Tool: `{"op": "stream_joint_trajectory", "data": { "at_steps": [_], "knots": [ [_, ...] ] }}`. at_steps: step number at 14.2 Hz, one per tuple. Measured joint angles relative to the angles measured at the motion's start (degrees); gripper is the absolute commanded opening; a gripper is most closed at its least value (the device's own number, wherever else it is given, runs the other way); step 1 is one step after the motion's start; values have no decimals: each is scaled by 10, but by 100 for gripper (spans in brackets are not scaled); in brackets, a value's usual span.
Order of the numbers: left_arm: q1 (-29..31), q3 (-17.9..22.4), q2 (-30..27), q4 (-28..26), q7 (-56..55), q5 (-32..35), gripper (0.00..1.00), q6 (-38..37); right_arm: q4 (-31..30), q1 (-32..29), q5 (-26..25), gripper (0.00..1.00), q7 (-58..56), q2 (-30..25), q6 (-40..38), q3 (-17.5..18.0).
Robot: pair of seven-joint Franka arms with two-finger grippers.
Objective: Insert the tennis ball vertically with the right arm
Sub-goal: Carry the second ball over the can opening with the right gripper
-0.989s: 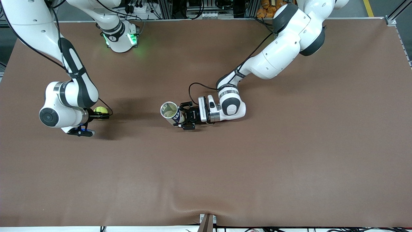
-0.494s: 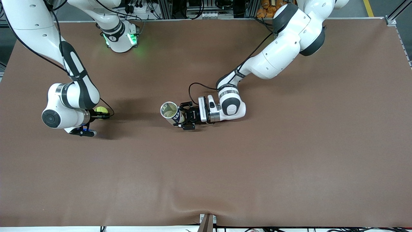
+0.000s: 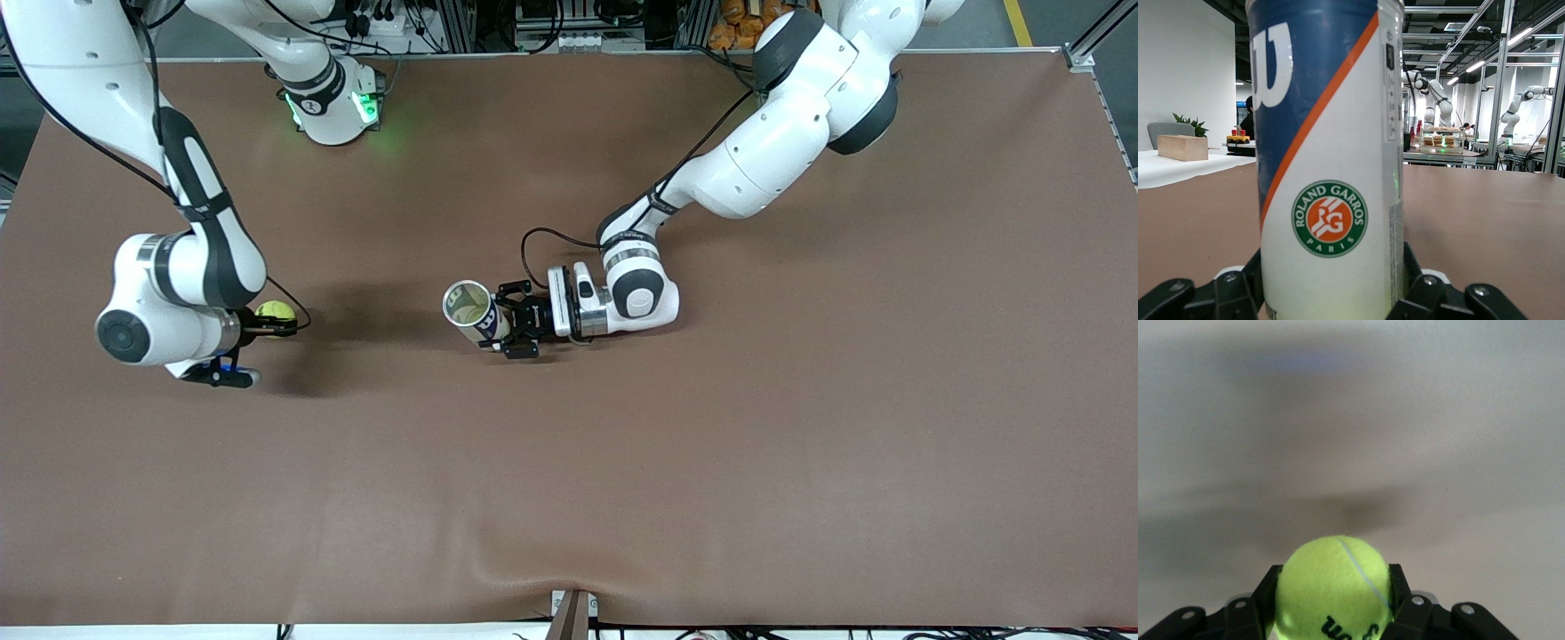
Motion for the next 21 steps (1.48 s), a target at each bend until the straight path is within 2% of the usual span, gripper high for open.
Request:
{"op": "stream_joint_trajectory", "data": {
  "at_steps": [4,8,11,15,18,21],
  "knots": [
    [0,0,0,0,0,0,76,0,113,48,26,38,81,-15,-140,12],
    [0,1,0,0,0,0,76,-2,177,122,52,39,153,-19,-190,15],
    [0,1,0,0,0,0,76,-2,197,160,92,40,215,-20,-192,16],
    [0,1,1,0,0,0,76,-3,223,234,99,41,348,-20,-184,17],
    [0,2,1,0,0,0,76,-7,226,290,108,41,445,-20,-142,16],
    [0,3,1,0,0,0,76,-8,226,311,118,41,490,-13,-105,16]
  ]
}}
